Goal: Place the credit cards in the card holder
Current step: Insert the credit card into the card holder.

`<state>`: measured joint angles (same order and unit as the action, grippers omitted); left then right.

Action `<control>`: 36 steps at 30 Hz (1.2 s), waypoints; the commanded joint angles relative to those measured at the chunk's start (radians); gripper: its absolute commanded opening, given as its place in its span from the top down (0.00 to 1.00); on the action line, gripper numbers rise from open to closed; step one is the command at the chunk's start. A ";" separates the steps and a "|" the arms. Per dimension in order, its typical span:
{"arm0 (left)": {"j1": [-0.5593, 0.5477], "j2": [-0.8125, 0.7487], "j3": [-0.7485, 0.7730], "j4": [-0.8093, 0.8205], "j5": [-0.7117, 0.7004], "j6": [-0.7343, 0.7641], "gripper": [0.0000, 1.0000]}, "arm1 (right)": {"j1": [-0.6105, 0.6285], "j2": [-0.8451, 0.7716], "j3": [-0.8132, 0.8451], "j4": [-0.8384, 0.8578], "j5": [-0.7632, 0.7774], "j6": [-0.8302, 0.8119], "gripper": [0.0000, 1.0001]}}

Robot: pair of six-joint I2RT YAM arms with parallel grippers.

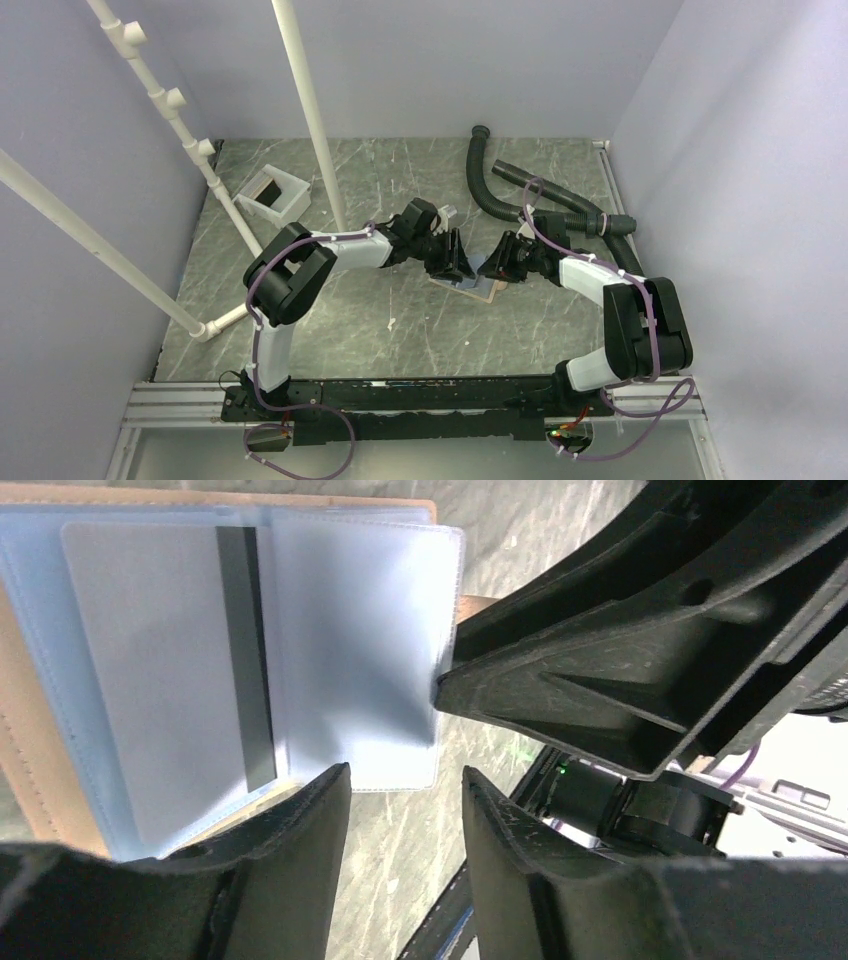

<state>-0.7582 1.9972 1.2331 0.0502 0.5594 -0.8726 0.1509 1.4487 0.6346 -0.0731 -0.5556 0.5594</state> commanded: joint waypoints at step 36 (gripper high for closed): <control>-0.093 0.076 0.250 -0.387 -0.311 0.326 0.33 | -0.001 -0.007 0.024 0.037 -0.049 -0.003 0.83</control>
<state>-0.8459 2.0556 1.4490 -0.3122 0.2966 -0.5388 0.1513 1.4586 0.6346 -0.0650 -0.5869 0.5579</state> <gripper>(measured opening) 0.721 0.170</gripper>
